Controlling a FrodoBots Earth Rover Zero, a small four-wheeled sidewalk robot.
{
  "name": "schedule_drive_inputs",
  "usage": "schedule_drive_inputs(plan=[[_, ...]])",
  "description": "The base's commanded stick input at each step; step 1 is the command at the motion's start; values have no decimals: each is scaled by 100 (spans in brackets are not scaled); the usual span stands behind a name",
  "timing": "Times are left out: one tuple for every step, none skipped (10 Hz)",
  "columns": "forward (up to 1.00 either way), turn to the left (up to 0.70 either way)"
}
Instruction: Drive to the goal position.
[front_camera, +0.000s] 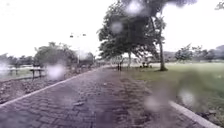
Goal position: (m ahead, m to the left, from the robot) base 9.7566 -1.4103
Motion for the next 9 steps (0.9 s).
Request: schedule_drive_inputs(plan=[[70,0],[70,0],[70,0],[70,0],[70,0],[70,0],[70,0],[70,0],[70,0]])
